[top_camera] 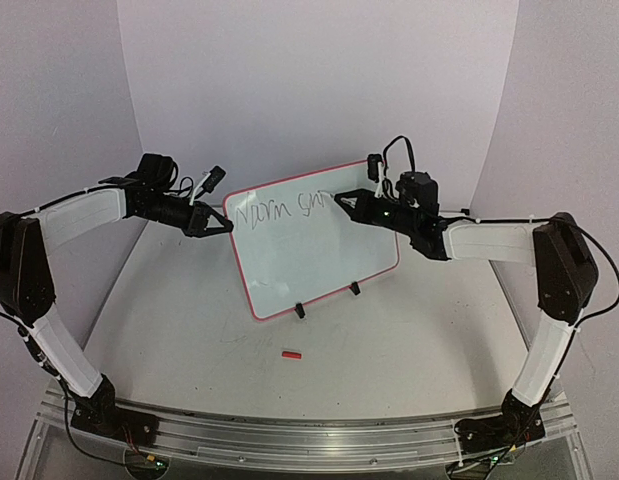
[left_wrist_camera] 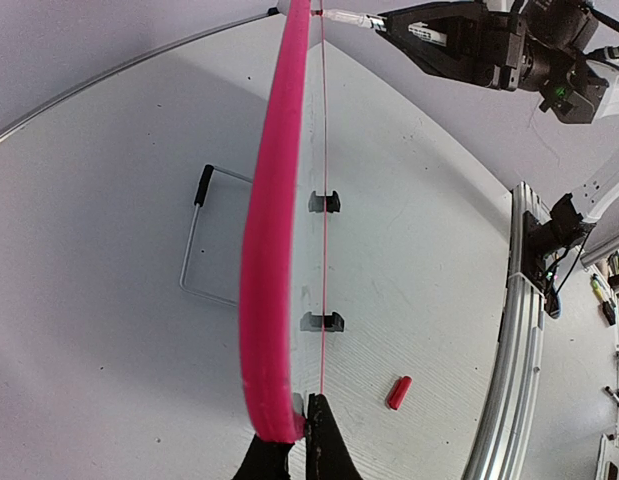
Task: Write a sentence on the whiteboard
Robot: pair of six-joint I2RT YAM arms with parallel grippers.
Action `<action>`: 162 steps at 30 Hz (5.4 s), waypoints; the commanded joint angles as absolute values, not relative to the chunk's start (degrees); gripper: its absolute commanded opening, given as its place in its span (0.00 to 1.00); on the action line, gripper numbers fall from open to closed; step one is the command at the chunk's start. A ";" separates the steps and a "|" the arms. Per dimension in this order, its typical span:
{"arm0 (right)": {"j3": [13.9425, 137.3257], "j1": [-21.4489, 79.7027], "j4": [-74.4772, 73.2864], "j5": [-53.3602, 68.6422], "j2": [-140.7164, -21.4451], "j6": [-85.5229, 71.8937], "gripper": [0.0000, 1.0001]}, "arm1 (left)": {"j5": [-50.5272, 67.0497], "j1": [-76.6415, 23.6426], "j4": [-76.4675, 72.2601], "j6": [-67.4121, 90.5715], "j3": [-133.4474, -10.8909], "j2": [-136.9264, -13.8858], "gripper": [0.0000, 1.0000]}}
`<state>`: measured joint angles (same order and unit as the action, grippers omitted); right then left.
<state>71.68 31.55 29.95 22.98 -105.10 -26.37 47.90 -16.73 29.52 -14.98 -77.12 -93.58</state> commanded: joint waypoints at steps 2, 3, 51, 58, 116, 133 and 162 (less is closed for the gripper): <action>73.92 31.75 31.24 21.57 -106.04 -25.62 0.00 | 44.08 -17.85 31.46 -20.31 -77.17 -93.99 0.00; 73.92 31.76 31.22 21.62 -106.10 -25.69 0.00 | 44.04 -17.85 31.47 -20.34 -77.17 -94.00 0.00; 70.40 26.92 21.36 35.91 -97.85 -21.42 0.00 | 42.73 -19.20 31.93 -20.53 -76.90 -93.09 0.00; 72.76 26.95 21.32 34.12 -100.67 -21.34 0.00 | 42.65 -19.25 31.99 -20.60 -76.99 -93.39 0.00; 66.58 26.94 28.78 29.82 -97.95 -25.12 0.00 | 41.83 -19.35 32.25 -20.88 -77.08 -93.18 0.00; 71.03 26.90 28.87 28.85 -103.04 -24.93 0.00 | 41.84 -19.34 32.29 -20.97 -77.08 -93.08 0.00; 72.65 26.94 29.33 23.91 -103.99 -25.39 0.00 | 41.83 -19.34 32.27 -21.01 -77.08 -93.21 0.00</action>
